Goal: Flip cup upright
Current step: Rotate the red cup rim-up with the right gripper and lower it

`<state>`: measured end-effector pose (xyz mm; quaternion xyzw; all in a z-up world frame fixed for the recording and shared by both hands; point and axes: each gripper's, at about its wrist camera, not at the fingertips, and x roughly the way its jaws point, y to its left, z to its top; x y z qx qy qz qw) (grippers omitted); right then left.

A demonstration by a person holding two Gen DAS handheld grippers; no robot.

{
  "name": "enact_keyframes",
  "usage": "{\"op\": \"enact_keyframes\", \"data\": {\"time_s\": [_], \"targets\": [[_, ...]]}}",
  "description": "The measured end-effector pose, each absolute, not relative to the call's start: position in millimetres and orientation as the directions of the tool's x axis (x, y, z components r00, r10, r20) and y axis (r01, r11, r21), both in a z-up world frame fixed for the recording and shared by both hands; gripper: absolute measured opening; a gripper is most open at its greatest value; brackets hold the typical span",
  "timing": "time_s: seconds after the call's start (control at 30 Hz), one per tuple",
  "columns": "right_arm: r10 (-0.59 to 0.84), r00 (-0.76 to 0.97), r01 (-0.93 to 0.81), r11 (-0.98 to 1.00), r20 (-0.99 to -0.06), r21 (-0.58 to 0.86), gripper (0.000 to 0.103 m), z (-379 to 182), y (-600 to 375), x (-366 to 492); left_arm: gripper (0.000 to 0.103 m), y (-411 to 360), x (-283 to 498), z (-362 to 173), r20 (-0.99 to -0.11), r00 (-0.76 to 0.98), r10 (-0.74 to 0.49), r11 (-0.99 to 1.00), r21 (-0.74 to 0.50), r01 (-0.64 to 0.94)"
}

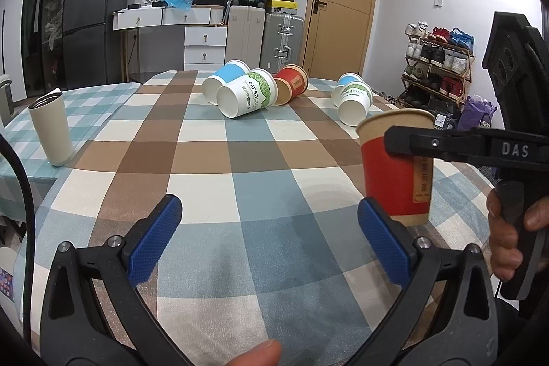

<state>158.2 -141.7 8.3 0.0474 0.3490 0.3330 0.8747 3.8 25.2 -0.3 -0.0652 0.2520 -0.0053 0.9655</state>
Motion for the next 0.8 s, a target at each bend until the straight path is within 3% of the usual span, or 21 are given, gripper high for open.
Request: {"op": "enact_keyframes", "data": {"time_s": [0.63,0.67,0.8], "targets": [[0.498,0.641,-0.508,0.846,-0.584,0.164,0.070,4,-114,168,0.102,25,4,0,-0.487,0.872,-0.044,0.991,-0.129,-0.022],[0.500,0.632,-0.516,0.842,-0.592,0.161,0.064,4,-113,167,0.102,25,4,-1,-0.488,0.872,-0.044,0.991,-0.128,-0.022],[0.512,0.628,-0.539,0.829,-0.587,0.147,0.064,4,-117,160,0.102,25,5,-1,-0.485,0.873,-0.043,0.991,-0.129,-0.022]]}}
